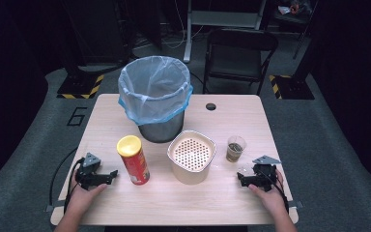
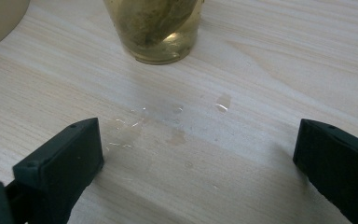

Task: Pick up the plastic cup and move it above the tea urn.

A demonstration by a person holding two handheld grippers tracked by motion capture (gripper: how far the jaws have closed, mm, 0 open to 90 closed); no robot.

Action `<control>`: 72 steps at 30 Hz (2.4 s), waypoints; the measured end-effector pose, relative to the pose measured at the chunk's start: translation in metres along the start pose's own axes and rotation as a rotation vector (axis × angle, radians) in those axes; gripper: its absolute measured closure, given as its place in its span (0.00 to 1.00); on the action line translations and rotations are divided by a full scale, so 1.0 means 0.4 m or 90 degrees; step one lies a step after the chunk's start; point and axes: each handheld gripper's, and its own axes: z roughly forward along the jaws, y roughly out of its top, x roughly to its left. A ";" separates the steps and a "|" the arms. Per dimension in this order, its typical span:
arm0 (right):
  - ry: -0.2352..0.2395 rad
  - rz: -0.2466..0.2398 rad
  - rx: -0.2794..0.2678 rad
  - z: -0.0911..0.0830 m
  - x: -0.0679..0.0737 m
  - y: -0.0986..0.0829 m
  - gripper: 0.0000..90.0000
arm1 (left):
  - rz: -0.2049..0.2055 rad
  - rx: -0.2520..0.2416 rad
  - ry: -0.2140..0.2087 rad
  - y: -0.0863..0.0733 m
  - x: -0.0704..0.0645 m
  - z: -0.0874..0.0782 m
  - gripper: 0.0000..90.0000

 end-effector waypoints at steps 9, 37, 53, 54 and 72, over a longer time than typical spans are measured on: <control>-0.002 -0.003 0.001 -0.001 0.002 -0.001 0.01 | 0.000 -0.008 0.007 -0.002 -0.003 0.000 0.14; 0.042 0.034 -0.007 -0.111 0.082 0.057 0.54 | -0.013 -0.009 0.023 -0.008 -0.011 -0.007 0.15; 0.123 -0.033 -0.076 -0.165 0.204 0.293 0.59 | -0.017 -0.010 0.026 -0.008 -0.013 -0.006 0.15; 0.123 -0.033 -0.076 -0.165 0.204 0.293 0.59 | -0.017 -0.010 0.026 -0.008 -0.013 -0.006 0.15; 0.146 -0.087 -0.041 -0.020 0.223 0.369 0.88 | -0.017 -0.008 0.021 -0.007 -0.012 -0.006 0.15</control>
